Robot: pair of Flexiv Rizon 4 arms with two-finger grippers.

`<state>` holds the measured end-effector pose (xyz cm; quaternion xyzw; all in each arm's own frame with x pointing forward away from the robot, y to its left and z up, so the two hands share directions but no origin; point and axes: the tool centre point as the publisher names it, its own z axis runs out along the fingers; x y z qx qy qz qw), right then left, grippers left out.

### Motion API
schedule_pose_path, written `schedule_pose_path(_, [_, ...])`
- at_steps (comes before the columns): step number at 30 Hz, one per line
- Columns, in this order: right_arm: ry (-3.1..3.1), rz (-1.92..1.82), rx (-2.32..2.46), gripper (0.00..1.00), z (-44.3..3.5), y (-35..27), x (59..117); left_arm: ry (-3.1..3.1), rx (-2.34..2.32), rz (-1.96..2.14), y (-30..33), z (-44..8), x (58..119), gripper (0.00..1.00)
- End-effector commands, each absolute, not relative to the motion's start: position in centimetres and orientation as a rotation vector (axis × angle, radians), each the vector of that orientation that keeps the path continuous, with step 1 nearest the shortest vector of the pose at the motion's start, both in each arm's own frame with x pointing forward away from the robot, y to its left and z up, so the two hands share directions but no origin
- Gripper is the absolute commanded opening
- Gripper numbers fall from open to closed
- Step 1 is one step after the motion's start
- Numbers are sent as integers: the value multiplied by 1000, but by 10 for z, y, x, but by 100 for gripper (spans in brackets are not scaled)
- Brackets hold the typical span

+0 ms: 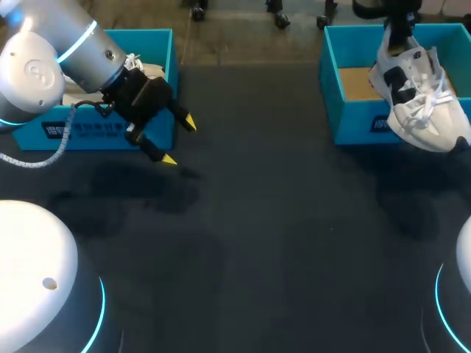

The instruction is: Take the shoe out of the shoebox, open the shoe tongue, remove and reinsert the insole, then place the shoe into the shoebox

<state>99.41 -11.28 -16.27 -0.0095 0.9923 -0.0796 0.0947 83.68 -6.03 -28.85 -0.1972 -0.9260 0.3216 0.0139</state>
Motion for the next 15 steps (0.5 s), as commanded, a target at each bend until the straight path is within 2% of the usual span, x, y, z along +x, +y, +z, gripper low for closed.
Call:
schedule_pose_path(1, [2939, -217, -34, 0, -162, -116, 991, -2886, -616, 999, -60, -288, 836, 100])
schedule_pose_path(5, [2939, -190, 6, 0, -163, -120, 994, -2886, -616, 999, -60, -288, 836, 100])
schedule_pose_path(15, [2904, -282, 104, 0, -162, -182, 1029, -2886, -616, 999, -60, -288, 836, 100])
